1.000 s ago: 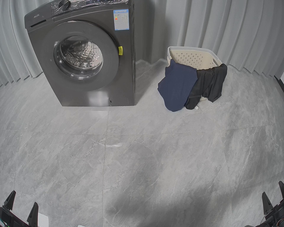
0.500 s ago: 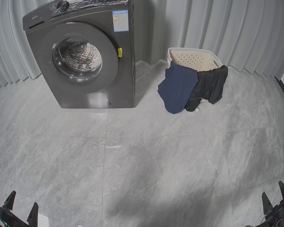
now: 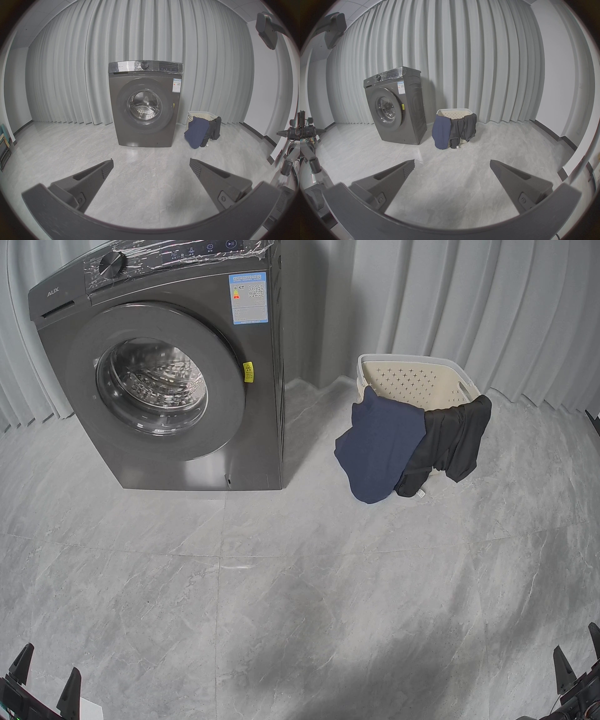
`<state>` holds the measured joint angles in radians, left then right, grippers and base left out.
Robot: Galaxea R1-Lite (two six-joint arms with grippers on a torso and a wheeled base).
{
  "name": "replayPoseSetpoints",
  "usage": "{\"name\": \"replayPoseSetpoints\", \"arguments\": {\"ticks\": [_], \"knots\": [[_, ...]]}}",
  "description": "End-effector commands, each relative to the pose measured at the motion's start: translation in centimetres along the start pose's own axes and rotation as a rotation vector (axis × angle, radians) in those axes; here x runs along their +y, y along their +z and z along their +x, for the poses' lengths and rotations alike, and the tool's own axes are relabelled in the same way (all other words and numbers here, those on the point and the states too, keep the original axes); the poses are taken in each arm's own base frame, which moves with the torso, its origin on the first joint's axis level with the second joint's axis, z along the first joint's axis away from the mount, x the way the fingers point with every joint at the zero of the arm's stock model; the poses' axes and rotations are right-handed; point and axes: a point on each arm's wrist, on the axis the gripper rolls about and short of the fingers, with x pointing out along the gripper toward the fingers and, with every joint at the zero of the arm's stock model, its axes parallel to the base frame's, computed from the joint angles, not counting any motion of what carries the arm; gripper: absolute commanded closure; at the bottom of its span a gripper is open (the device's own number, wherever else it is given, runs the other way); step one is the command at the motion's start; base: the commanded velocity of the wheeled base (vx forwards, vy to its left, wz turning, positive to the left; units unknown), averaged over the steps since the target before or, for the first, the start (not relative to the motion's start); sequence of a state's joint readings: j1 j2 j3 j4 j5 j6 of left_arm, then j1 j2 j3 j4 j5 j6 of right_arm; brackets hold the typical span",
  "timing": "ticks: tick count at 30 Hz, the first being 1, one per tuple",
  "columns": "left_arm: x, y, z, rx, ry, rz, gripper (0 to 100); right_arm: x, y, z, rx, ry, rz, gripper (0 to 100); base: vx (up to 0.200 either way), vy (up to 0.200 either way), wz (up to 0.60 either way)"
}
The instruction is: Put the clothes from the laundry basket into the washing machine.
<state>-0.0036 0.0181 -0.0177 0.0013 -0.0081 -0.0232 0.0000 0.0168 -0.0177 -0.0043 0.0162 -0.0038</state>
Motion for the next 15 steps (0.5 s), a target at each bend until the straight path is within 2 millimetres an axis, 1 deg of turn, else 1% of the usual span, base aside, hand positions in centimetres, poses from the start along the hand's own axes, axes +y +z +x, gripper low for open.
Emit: {"name": "replayPoseSetpoints", "arguments": {"ticks": [1, 2, 8, 11, 15], "knots": [[0.01, -0.48, 0.03, 0.004, 0.003, -0.001, 0, 0.01, -0.5, 0.09, 0.013, 0.004, -0.002, 0, 0.2, 0.0, 0.0], [0.01, -0.46, 0.03, 0.003, 0.003, -0.001, 0, 0.01, -0.5, 0.09, 0.013, 0.004, -0.004, 0, 0.2, 0.0, 0.0], [0.01, -0.46, 0.03, 0.003, 0.003, -0.001, 0, 0.01, -0.5, 0.09, 0.013, 0.004, -0.001, 0, 0.0, 0.0, -0.6], [0.01, -0.46, 0.03, 0.003, 0.003, 0.0, 0, 0.01, -0.5, 0.09, 0.013, 0.004, -0.001, 0, 0.0, 0.0, 0.0], [0.01, -0.46, 0.03, 0.003, 0.003, -0.001, 0, 0.01, -0.5, 0.09, 0.013, 0.004, -0.001, 0, 0.0, -0.2, 0.0]]}}
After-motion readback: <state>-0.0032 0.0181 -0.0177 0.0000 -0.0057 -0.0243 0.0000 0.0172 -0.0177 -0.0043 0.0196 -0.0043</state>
